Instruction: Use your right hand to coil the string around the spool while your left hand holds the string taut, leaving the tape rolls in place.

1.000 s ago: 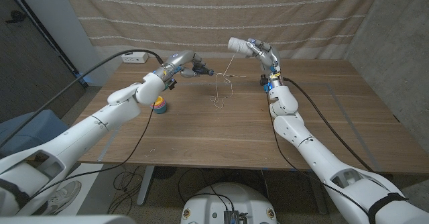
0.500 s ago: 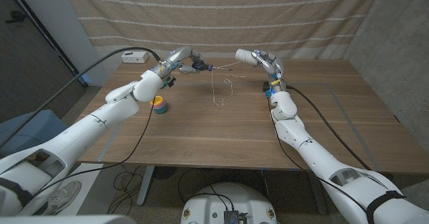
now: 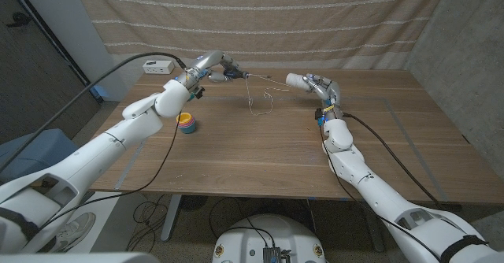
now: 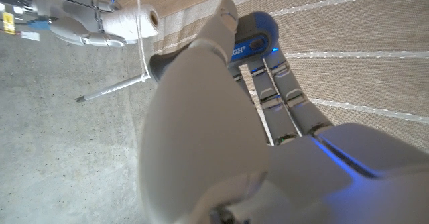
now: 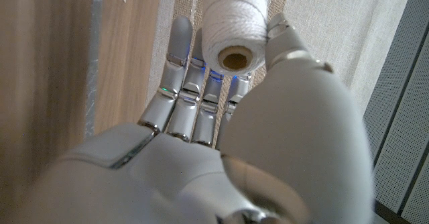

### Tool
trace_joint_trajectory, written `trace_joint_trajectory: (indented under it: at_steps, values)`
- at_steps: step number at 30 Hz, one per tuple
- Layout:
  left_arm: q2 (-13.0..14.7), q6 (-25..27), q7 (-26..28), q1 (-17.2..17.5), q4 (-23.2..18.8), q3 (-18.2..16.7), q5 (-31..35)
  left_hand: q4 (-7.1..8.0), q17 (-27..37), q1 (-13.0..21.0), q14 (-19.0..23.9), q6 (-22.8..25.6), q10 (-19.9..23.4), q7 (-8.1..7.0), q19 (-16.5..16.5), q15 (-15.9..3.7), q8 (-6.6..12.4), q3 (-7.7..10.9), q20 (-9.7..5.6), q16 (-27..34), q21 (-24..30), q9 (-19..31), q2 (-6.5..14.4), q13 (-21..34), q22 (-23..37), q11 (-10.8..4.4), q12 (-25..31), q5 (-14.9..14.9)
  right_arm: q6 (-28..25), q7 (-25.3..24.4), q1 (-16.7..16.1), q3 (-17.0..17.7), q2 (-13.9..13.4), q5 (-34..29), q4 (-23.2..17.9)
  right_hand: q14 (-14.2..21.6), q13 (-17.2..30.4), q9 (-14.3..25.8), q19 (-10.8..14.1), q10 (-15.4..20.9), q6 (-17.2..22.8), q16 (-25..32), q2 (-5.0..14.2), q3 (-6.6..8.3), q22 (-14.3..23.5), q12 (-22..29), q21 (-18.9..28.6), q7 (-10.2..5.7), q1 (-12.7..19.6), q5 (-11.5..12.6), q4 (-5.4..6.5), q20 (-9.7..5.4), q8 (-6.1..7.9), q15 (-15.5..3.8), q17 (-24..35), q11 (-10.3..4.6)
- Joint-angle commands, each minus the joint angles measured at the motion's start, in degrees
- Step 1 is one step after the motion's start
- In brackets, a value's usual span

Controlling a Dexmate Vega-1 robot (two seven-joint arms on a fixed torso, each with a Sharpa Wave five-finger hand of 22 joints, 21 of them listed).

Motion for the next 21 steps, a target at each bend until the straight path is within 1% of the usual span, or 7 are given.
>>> trace_joint_trajectory:
  at_steps: [1,6,10,12,17,18,21]
  values:
    - [-0.2,4.1,3.1,-0.2,-1.4,0.3,4.7,2.74,7.4,5.0,7.5,4.9,0.6,4.71,0.0,-7.89,0.48,3.12,-7.62,0.1,10.8,0.2,5.8,3.9,0.3,0.03,-0.1,0.3,-3.1,4.2,-5.4,-0.5,-5.5,1.7,-6.1,11.7,0.2,0.2,-0.7,0.3,0.3,-0.2,13.39,0.2,0.0,0.0,0.5,0.16,14.0,0.3,0.3,-7.2,-0.14,-15.26,16.5,0.13]
    - [-0.8,5.7,4.6,-0.2,-1.4,0.5,5.6,2.69,7.3,5.0,7.6,5.0,0.7,4.64,0.0,-7.86,0.48,3.11,-7.69,0.1,10.8,0.2,5.7,3.9,0.3,-0.06,-0.2,0.3,-4.2,10.8,-6.7,-0.8,-8.4,4.9,-8.1,11.6,0.3,0.2,-0.9,0.2,0.3,-0.4,13.36,0.2,-0.4,-0.1,0.8,0.11,14.1,0.3,0.29,-7.18,-0.16,-15.31,16.6,0.7]
    - [-1.4,7.1,6.0,-0.1,-1.6,0.7,6.4,2.75,7.4,5.0,7.6,5.1,0.8,4.59,0.0,-7.89,0.46,3.1,-7.73,0.1,10.9,0.3,5.7,4.0,0.3,-0.21,-0.2,0.3,-5.2,17.3,-7.0,-1.1,-10.7,8.0,-9.2,11.7,0.5,0.2,-1.1,0.3,0.3,-0.5,13.41,0.2,-0.7,0.0,1.1,0.02,14.1,0.3,0.33,-7.18,-0.17,-15.29,16.7,0.14]
    - [-1.6,8.0,6.8,-0.1,-1.8,0.8,7.1,2.72,7.3,5.0,7.7,5.1,0.9,4.61,0.0,-7.83,0.46,3.12,-7.74,0.0,11.0,0.3,5.6,3.9,0.3,-0.17,-0.3,0.4,-6.0,21.4,-6.8,-1.4,-12.0,9.9,-9.6,11.7,0.5,0.2,-1.2,0.2,0.2,-0.6,13.42,0.21,-0.8,-0.1,1.2,0.19,14.1,0.3,0.34,-7.19,-0.21,-15.3,16.8,0.3]
    - [-1.8,9.4,7.7,0.1,-2.3,1.1,7.6,2.73,7.3,4.9,7.8,5.2,0.9,4.68,0.0,-7.81,0.43,3.14,-7.78,0.0,11.1,0.3,5.6,4.1,0.3,-0.24,-0.4,0.4,-6.6,32.3,-5.9,-1.6,-13.1,15.9,-8.9,11.6,0.6,0.2,-1.4,0.1,0.1,-0.7,13.45,0.2,-1.1,-0.1,1.4,0.12,14.0,0.3,0.37,-7.22,-0.23,-15.28,16.9,0.01]
    - [-1.8,9.7,7.8,0.1,-2.4,1.1,7.7,2.75,7.2,4.9,7.8,5.2,1.0,4.65,0.0,-7.85,0.43,3.13,-7.79,0.0,11.1,0.3,5.6,4.1,0.3,-0.21,-0.4,0.4,-6.9,34.6,-5.5,-1.7,-13.3,17.1,-8.7,11.6,0.8,0.3,-1.5,0.1,0.1,-0.8,13.46,0.22,-1.3,-0.1,1.6,0.12,14.1,0.3,0.37,-7.2,-0.24,-15.31,16.9,0.59]
    - [-1.8,10.5,8.2,0.2,-2.8,1.2,8.1,2.77,7.3,4.9,7.8,5.3,1.0,4.62,0.0,-7.83,0.43,3.13,-7.8,0.0,11.2,0.3,5.7,4.1,0.3,-0.23,-0.4,0.4,-7.8,40.5,-4.7,-1.9,-13.7,19.8,-8.7,11.5,1.0,0.3,-1.7,-0.1,0.0,-0.9,13.48,0.22,-1.5,-0.2,1.8,0.06,14.1,0.3,0.37,-7.23,-0.26,-15.3,17.0,0.0]
